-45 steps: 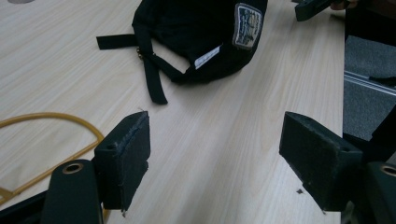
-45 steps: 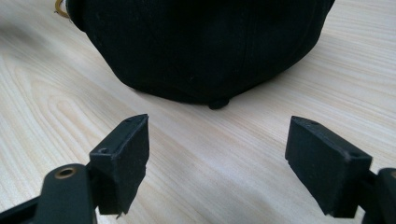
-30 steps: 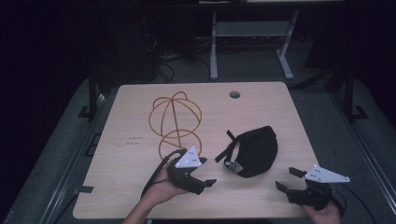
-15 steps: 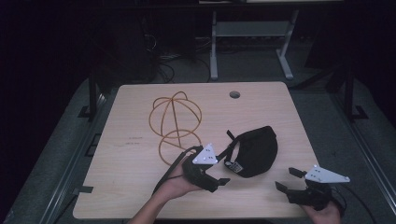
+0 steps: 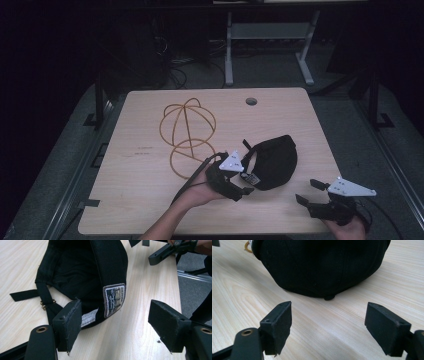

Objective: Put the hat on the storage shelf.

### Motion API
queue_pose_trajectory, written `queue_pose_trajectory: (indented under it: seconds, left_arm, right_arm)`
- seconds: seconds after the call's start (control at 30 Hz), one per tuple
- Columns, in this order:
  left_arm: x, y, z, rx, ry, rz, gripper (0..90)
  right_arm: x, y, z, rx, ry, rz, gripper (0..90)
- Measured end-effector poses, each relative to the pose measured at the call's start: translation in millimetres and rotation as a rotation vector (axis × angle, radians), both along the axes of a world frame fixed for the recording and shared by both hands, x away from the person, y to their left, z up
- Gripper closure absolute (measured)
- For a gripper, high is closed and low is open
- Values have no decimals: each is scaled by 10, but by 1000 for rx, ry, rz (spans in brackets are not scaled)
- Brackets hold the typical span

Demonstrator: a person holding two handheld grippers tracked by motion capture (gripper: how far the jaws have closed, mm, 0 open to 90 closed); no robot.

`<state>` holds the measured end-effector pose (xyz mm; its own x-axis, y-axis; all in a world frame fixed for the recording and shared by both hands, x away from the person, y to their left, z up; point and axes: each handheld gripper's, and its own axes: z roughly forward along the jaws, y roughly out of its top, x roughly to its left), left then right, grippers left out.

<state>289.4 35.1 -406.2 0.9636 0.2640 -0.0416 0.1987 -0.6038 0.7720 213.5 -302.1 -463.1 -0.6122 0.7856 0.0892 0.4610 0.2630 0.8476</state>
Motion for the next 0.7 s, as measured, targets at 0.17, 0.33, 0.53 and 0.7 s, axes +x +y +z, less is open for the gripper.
queue_pose_trajectory:
  seconds: [0.17, 0.33, 0.53, 0.7]
  left_arm:
    - [63, -66, -57, 18, 20, -13, 268]
    - [91, -117, -98, 24, 36, -23, 293]
    - [108, -168, -131, 37, 44, -37, 339]
    - [131, -202, -174, 57, 44, -55, 393]
  right_arm:
    - [-4, 5, 4, 5, -1, -1, 214]
    - [2, 3, 6, 10, -3, 1, 213]
    - [2, 6, 16, 17, -11, -3, 212]
    - [14, 8, 30, 36, -12, -4, 210]
